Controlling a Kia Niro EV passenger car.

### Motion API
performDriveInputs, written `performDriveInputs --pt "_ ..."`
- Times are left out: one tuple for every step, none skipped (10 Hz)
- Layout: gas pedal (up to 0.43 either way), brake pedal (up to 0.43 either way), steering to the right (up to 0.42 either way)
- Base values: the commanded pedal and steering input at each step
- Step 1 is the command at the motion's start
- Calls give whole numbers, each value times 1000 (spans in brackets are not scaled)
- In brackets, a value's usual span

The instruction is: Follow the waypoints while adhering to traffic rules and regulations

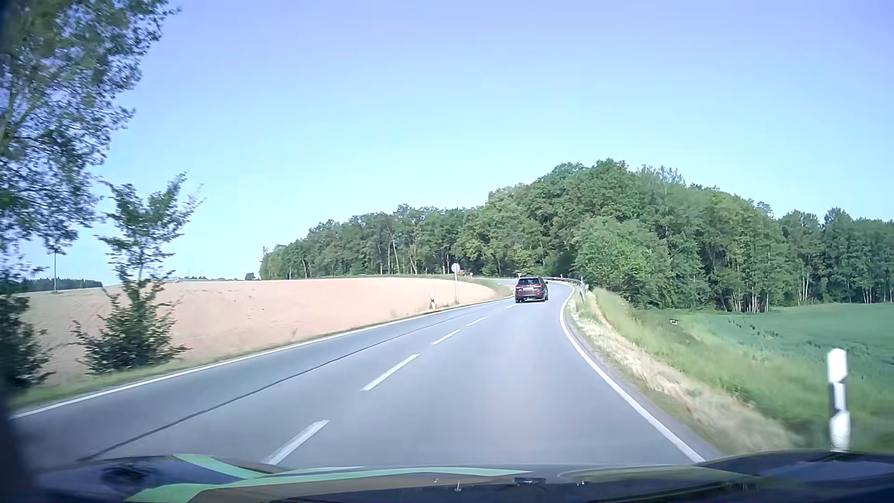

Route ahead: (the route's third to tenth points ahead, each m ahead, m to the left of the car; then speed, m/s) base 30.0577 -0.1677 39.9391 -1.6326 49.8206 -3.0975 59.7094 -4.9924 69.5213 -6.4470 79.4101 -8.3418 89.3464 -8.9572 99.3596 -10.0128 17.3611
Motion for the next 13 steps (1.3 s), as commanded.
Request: performDriveInputs --pt "138 0 41" --pt "150 0 39" --pt "157 0 33" --pt "169 0 28" --pt "177 0 27" --pt "189 0 27" --pt "189 0 27" --pt "189 0 27" --pt "189 0 27" --pt "189 0 27" --pt "189 0 27" --pt "169 0 26" --pt "118 0 23"
